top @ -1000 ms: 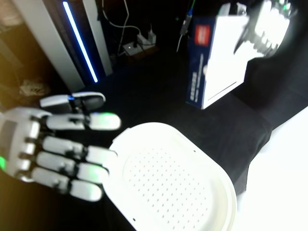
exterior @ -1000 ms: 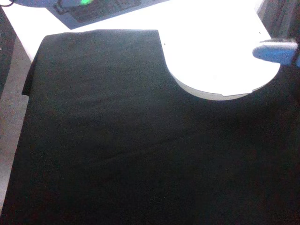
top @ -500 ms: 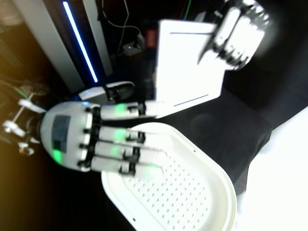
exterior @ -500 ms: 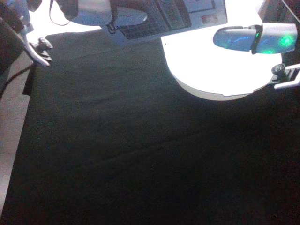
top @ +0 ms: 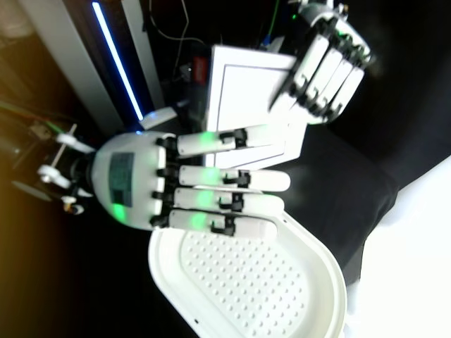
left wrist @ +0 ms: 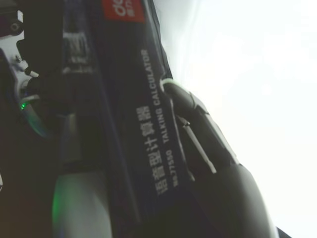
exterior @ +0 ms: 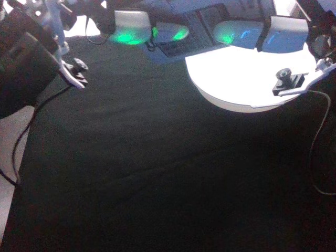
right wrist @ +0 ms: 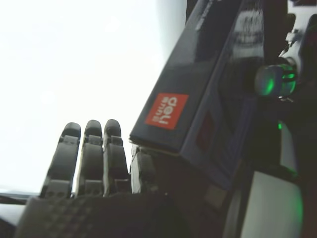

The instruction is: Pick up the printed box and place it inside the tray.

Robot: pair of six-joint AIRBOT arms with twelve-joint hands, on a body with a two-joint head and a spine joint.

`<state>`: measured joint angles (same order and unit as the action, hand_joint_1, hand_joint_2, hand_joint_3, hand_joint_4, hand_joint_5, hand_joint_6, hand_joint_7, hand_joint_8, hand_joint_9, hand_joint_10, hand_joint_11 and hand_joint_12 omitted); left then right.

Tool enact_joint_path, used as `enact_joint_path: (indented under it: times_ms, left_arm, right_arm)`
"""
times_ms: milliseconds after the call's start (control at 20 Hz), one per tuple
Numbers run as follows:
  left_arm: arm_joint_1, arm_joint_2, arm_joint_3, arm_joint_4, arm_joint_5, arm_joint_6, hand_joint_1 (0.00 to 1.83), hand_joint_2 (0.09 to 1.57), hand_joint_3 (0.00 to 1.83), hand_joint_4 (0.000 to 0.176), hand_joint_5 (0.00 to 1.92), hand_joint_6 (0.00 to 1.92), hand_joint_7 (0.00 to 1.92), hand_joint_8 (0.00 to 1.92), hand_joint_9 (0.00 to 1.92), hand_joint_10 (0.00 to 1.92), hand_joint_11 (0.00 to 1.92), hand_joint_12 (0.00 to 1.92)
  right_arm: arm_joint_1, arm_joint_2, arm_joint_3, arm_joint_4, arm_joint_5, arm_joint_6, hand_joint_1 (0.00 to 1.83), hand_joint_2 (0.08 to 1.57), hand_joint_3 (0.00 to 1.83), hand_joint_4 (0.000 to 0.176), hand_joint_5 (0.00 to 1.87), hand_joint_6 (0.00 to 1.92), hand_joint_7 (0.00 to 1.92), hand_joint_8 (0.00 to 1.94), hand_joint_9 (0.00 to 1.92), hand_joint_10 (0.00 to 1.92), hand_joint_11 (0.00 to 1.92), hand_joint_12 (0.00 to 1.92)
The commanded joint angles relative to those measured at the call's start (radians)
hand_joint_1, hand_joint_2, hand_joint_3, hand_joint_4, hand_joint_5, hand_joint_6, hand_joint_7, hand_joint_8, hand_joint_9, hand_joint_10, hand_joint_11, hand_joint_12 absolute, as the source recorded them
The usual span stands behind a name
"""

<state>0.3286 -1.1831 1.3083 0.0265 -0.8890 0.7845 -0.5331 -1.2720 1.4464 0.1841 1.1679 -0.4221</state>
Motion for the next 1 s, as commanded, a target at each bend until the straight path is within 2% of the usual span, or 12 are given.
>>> enact_joint_path:
  times_ms: [0, 50, 100, 150, 200, 450, 600, 650, 700, 750, 850, 950]
  left_arm:
    - [-0.004, 0.000, 0.008, -0.017, -0.118, -0.016, 1.29, 1.06, 0.00, 0.000, 1.03, 0.66, 1.21, 0.83, 1.32, 0.69, 1.16, 1.28]
    - [0.002, -0.010, 0.017, -0.020, -0.116, -0.030, 1.30, 1.05, 0.00, 0.000, 1.05, 0.65, 1.23, 0.77, 1.34, 0.66, 1.20, 1.24]
    - [0.007, -0.016, 0.024, -0.025, -0.116, -0.038, 1.30, 1.05, 0.00, 0.000, 1.05, 0.65, 1.23, 0.77, 1.34, 0.66, 1.20, 1.24]
    - [0.014, -0.020, 0.029, -0.030, -0.114, -0.042, 1.30, 1.03, 0.00, 0.000, 1.09, 0.59, 1.28, 0.68, 1.38, 0.60, 1.19, 1.20]
    - [0.016, -0.023, 0.032, -0.032, -0.111, -0.042, 1.30, 1.03, 0.00, 0.000, 1.10, 0.58, 1.28, 0.67, 1.39, 0.59, 1.18, 1.20]
    - [0.028, -0.023, 0.034, -0.043, -0.115, -0.048, 1.30, 1.04, 0.00, 0.000, 1.08, 0.60, 1.25, 0.74, 1.39, 0.53, 1.15, 1.20]
    - [0.029, -0.023, 0.034, -0.042, -0.113, -0.049, 1.25, 1.12, 0.01, 0.000, 0.83, 1.07, 1.08, 0.96, 1.13, 0.42, 0.89, 1.04]
    - [0.032, -0.023, 0.034, -0.043, -0.113, -0.050, 0.52, 1.08, 0.00, 0.000, 0.17, 0.15, 0.43, 0.13, 0.49, 0.05, 0.21, 0.78]
    - [0.036, -0.023, 0.040, -0.041, -0.119, -0.075, 0.32, 0.92, 0.00, 0.052, 0.03, 0.03, 0.14, 0.03, 0.14, 0.02, 0.04, 0.37]
    - [0.036, -0.023, 0.042, -0.040, -0.122, -0.086, 0.32, 0.92, 0.00, 0.052, 0.03, 0.03, 0.14, 0.03, 0.14, 0.02, 0.04, 0.37]
    - [0.037, -0.019, 0.049, -0.031, -0.136, -0.117, 0.27, 0.83, 0.00, 0.161, 0.00, 0.00, 0.00, 0.00, 0.00, 0.00, 0.00, 0.02]
    - [0.037, -0.012, 0.048, -0.029, -0.134, -0.118, 0.27, 0.79, 0.00, 0.175, 0.00, 0.00, 0.00, 0.00, 0.00, 0.00, 0.00, 0.00]
  right_arm:
    - [0.015, 0.004, 0.004, 0.004, 0.117, 0.008, 0.84, 0.94, 0.03, 0.000, 0.52, 0.06, 0.77, 0.09, 0.86, 0.19, 0.62, 1.00]
    - [0.015, 0.001, 0.004, 0.004, 0.117, 0.008, 0.97, 1.03, 0.02, 0.000, 0.81, 0.07, 1.06, 0.10, 1.16, 0.23, 0.94, 0.91]
    - [0.015, -0.002, 0.004, 0.004, 0.118, 0.008, 0.97, 1.03, 0.02, 0.000, 0.81, 0.07, 1.06, 0.10, 1.16, 0.23, 0.94, 0.91]
    - [0.015, -0.010, 0.007, 0.004, 0.118, 0.008, 1.15, 1.11, 0.01, 0.000, 0.98, 0.93, 1.42, 0.20, 1.44, 0.50, 1.19, 1.18]
    - [0.016, -0.015, 0.008, 0.004, 0.119, 0.008, 1.14, 1.13, 0.00, 0.000, 0.95, 1.01, 1.39, 0.25, 1.35, 0.70, 1.13, 1.30]
    - [0.017, -0.017, 0.005, 0.004, 0.159, 0.010, 1.14, 1.12, 0.00, 0.000, 0.96, 1.02, 1.31, 0.46, 1.29, 0.88, 1.14, 1.34]
    - [0.017, -0.017, 0.005, 0.004, 0.164, 0.012, 1.14, 1.12, 0.00, 0.000, 0.98, 0.99, 1.33, 0.49, 1.34, 0.88, 1.17, 1.33]
    - [0.017, -0.017, 0.005, 0.004, 0.165, 0.013, 1.14, 1.12, 0.00, 0.000, 0.98, 0.99, 1.35, 0.51, 1.35, 0.90, 1.16, 1.35]
    - [0.017, -0.017, 0.005, 0.004, 0.166, 0.013, 1.14, 1.12, 0.00, 0.000, 0.98, 0.99, 1.34, 0.51, 1.35, 0.91, 1.16, 1.36]
    - [0.017, -0.017, 0.005, 0.004, 0.166, 0.013, 1.14, 1.12, 0.00, 0.000, 0.98, 0.99, 1.34, 0.51, 1.35, 0.91, 1.16, 1.36]
    - [0.017, -0.017, 0.005, 0.005, 0.172, 0.013, 1.15, 1.11, 0.00, 0.000, 1.00, 0.97, 1.34, 0.52, 1.34, 0.92, 1.17, 1.39]
    - [0.017, -0.016, 0.006, 0.012, 0.179, 0.013, 1.14, 1.12, 0.00, 0.000, 0.98, 1.00, 1.33, 0.54, 1.33, 0.95, 1.16, 1.39]
